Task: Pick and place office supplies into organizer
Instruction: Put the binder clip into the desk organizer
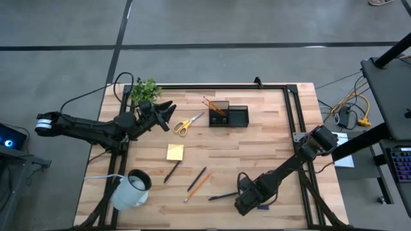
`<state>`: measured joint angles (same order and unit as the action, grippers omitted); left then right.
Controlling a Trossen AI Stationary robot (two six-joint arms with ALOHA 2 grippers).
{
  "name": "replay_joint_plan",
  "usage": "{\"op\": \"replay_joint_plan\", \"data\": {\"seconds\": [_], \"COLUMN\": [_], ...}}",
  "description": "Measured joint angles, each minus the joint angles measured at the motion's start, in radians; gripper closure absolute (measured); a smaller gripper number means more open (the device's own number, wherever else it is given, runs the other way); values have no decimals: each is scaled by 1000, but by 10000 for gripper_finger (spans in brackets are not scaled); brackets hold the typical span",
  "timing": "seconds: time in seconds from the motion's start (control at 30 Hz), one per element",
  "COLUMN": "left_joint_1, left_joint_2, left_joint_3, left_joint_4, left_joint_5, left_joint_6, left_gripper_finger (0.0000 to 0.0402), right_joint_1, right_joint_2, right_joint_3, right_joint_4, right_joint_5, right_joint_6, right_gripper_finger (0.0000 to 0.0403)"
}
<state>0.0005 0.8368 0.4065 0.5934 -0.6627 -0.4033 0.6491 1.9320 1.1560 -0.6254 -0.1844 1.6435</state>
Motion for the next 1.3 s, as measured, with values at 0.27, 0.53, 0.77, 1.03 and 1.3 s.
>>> {"op": "replay_joint_plan", "data": {"seconds": [0.27,0.53,0.77,1.03,1.3], "left_joint_1": [0,0,0,0,0], "left_joint_2": [0,0,0,0,0], "left_joint_3": [0,0,0,0,0], "left_joint_4": [0,-1,0,0,0], "left_joint_5": [0,0,0,0,0], "left_joint_6": [0,0,0,0,0], "left_gripper_finger": [244,244,244,244,244], "right_joint_1": [0,0,0,-2,-2], "right_joint_2": [-1,-1,-2,3,5], "right_joint_3": [-15,-17,-17,28,45], "right_joint_4": [-4,-8,-7,-14,-31], "right_joint_5": [2,1,0,1,2], "right_joint_6": [-4,-50,-50,-96,-113], "right_gripper_finger": [327,378,382,384,384]}}
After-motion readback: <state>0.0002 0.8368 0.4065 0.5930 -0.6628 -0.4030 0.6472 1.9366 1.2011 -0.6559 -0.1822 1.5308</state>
